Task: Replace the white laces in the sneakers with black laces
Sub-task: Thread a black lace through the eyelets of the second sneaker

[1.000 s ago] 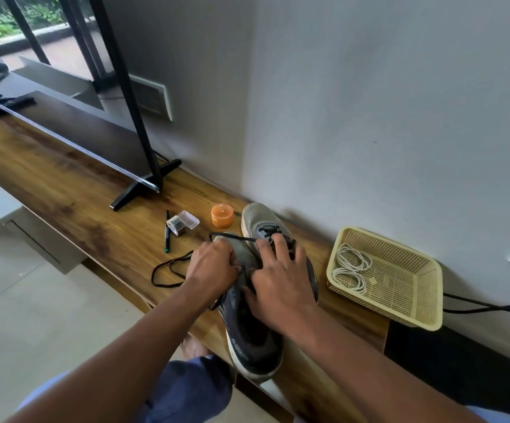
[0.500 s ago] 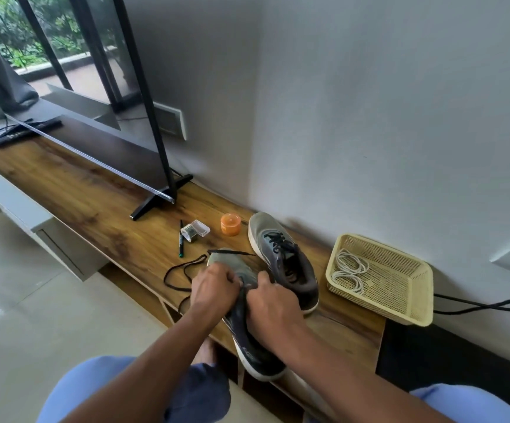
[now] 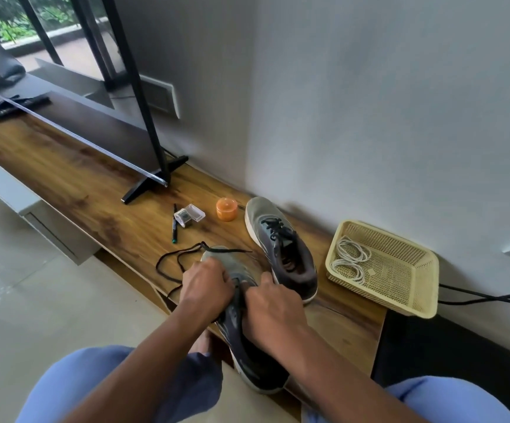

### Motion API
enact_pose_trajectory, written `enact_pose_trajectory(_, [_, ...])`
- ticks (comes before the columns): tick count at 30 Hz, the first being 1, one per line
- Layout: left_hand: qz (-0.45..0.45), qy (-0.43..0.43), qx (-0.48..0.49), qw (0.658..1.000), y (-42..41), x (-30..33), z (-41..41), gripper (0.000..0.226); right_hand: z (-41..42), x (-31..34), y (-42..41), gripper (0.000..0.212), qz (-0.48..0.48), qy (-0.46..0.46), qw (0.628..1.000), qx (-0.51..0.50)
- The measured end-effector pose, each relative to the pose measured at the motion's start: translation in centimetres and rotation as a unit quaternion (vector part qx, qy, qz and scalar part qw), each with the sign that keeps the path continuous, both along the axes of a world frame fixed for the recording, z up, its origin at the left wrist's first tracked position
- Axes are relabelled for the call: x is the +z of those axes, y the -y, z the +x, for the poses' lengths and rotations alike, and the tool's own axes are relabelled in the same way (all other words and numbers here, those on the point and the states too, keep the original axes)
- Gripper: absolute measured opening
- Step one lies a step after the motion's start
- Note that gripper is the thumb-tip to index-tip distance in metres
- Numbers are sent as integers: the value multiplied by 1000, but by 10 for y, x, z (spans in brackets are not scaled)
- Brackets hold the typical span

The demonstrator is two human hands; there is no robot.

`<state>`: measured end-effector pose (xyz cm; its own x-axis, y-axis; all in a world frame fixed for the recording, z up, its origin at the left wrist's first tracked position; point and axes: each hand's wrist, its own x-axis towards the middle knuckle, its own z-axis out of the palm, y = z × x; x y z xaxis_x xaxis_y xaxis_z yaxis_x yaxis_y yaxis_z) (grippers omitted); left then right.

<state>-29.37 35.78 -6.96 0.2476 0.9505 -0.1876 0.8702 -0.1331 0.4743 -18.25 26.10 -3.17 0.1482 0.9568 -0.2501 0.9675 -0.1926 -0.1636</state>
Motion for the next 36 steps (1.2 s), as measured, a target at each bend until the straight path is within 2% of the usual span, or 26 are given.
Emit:
enact_pose_trajectory(8, [17,-56,-41,997,-18,5,8,7,6,-2,-7,34,-19,-28,999,12])
enact_pose_trajectory(20, [16,-38,-42,998,-20,-3,3,11,7,-10,-4,40,-14,27,998,56])
enact_pose_trajectory(25, [26,-38,-39,998,-19,-3,3,10,4,-5,-14,33,-8,-40,999,8])
enact_pose_trajectory(28, [27,-36,-36,998,-19,-3,4,7,0,-2,-23,36,13,-85,996,-24])
enact_pose_trajectory(36, [14,-16,-40,999,-18,0,3,3,-5,-15,-37,15,66,-94,988,-101])
